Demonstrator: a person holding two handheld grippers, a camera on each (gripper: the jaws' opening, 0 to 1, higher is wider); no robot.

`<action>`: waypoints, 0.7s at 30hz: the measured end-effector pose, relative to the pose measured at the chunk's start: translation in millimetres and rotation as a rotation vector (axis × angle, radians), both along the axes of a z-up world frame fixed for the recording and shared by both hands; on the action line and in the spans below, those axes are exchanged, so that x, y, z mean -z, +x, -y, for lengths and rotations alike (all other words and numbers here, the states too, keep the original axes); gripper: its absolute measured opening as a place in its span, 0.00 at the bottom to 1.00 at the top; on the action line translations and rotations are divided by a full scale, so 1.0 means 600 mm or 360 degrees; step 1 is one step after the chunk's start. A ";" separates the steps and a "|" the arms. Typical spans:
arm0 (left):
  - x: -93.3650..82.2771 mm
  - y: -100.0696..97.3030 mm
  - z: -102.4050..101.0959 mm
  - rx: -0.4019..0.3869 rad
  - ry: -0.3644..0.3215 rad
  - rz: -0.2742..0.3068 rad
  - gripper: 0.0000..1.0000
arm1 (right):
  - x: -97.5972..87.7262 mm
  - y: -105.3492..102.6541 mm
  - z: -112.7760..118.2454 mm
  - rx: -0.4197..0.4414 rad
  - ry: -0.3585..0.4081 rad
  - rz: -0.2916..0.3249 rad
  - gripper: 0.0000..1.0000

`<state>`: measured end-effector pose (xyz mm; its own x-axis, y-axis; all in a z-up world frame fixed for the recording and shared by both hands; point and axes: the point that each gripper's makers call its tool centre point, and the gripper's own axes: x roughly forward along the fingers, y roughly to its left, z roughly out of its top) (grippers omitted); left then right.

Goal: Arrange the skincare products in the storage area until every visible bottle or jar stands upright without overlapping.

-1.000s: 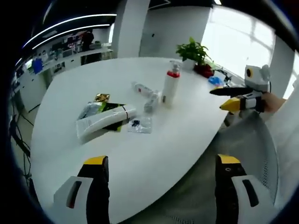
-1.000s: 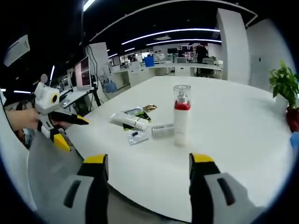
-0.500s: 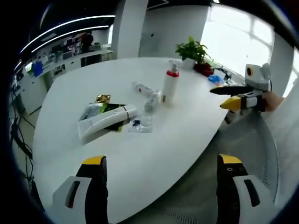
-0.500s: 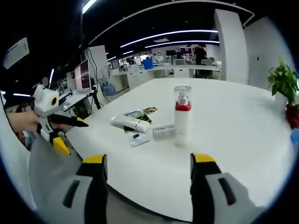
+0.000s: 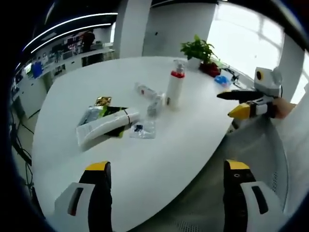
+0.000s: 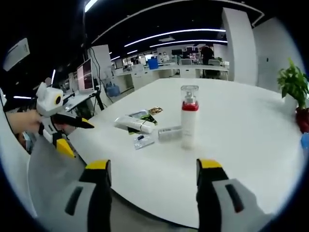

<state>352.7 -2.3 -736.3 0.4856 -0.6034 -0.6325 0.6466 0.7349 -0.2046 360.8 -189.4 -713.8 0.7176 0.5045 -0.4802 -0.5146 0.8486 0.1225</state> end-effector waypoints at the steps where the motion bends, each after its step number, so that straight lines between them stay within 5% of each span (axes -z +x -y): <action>1: -0.002 0.005 0.003 -0.0003 -0.0005 0.0006 0.95 | 0.000 0.000 0.000 -0.0001 -0.0002 0.0000 0.72; 21: -0.011 0.065 0.065 0.0199 0.0087 0.0013 0.93 | 0.015 -0.003 0.000 -0.0030 -0.0076 -0.0025 0.71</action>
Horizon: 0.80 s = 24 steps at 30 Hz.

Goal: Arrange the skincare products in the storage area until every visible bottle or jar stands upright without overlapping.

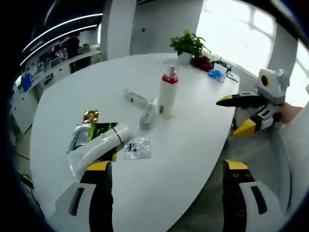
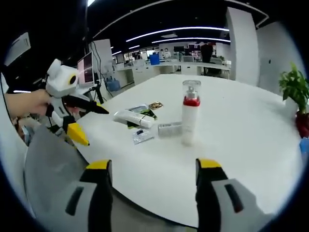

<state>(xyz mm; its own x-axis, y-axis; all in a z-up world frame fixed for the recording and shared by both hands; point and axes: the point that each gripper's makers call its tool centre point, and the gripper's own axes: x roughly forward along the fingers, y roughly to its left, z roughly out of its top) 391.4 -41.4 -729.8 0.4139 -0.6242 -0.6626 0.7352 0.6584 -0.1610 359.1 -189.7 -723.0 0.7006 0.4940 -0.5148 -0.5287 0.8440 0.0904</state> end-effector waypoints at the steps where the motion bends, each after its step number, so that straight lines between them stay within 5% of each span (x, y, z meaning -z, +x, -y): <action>1: -0.001 0.004 0.003 0.0010 0.0006 -0.0001 0.93 | 0.000 0.000 0.001 0.0003 0.0001 -0.0001 0.71; 24: 0.019 0.054 0.061 0.0173 0.0082 -0.0041 0.90 | 0.009 0.002 0.006 0.0027 -0.0004 -0.0038 0.70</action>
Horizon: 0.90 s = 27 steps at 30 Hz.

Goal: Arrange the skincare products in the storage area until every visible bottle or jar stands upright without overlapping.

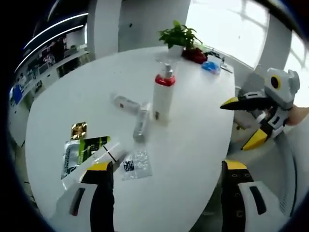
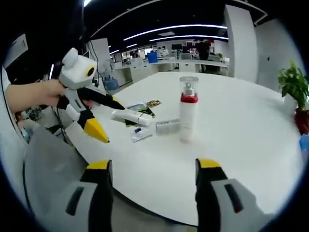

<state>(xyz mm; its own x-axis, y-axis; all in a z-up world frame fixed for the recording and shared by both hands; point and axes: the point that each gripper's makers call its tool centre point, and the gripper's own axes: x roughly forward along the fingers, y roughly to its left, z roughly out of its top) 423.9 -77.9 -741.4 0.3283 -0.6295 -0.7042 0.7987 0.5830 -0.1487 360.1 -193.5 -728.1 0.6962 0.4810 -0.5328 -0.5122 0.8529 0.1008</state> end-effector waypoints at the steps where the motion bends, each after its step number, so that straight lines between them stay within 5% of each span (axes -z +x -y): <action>1: 0.001 0.002 0.002 0.0003 0.0002 -0.0003 0.90 | 0.001 0.000 0.000 0.0000 -0.0004 -0.0003 0.70; 27: 0.061 0.066 0.073 0.0130 0.0156 -0.0078 0.87 | 0.012 0.002 0.008 0.0046 -0.0018 -0.0064 0.69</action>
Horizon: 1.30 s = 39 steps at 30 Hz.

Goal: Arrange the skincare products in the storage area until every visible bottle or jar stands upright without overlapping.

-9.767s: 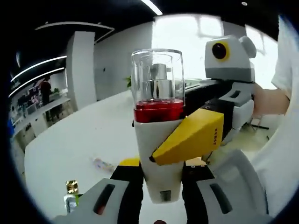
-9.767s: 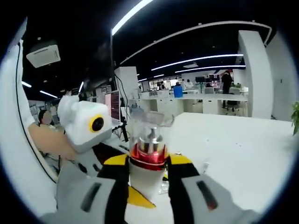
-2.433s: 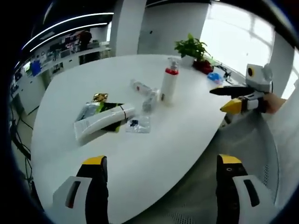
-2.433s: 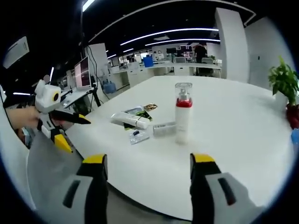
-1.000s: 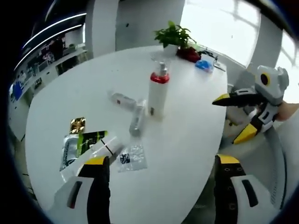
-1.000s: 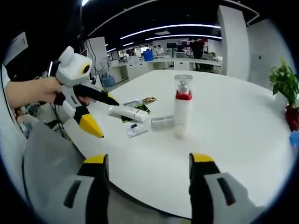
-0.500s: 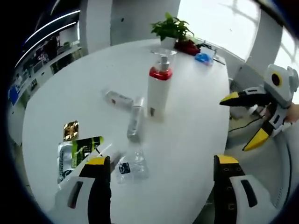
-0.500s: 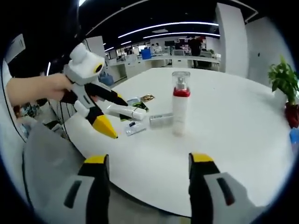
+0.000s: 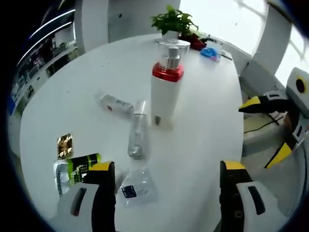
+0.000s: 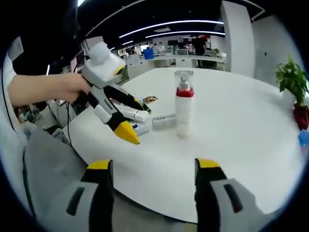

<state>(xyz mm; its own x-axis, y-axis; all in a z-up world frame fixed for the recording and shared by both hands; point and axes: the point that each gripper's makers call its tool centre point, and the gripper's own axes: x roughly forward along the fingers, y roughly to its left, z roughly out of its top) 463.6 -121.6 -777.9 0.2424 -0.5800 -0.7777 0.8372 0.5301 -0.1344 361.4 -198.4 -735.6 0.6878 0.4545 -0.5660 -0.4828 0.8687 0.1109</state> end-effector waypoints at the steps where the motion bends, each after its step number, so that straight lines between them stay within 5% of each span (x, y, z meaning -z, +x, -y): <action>1: 0.002 0.002 0.001 0.0000 0.0006 -0.0003 0.87 | 0.000 0.000 0.000 0.0002 -0.0002 -0.0002 0.69; 39: 0.078 0.126 0.044 0.0139 0.0313 0.0091 0.34 | 0.010 0.009 0.024 0.0148 0.0012 -0.0065 0.68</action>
<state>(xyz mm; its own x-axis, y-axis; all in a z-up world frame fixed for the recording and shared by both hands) 539.3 -148.1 -824.7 0.2447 -0.4394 -0.8643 0.8844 0.4666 0.0132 366.6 -212.5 -741.7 0.7036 0.3944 -0.5911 -0.3954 0.9085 0.1355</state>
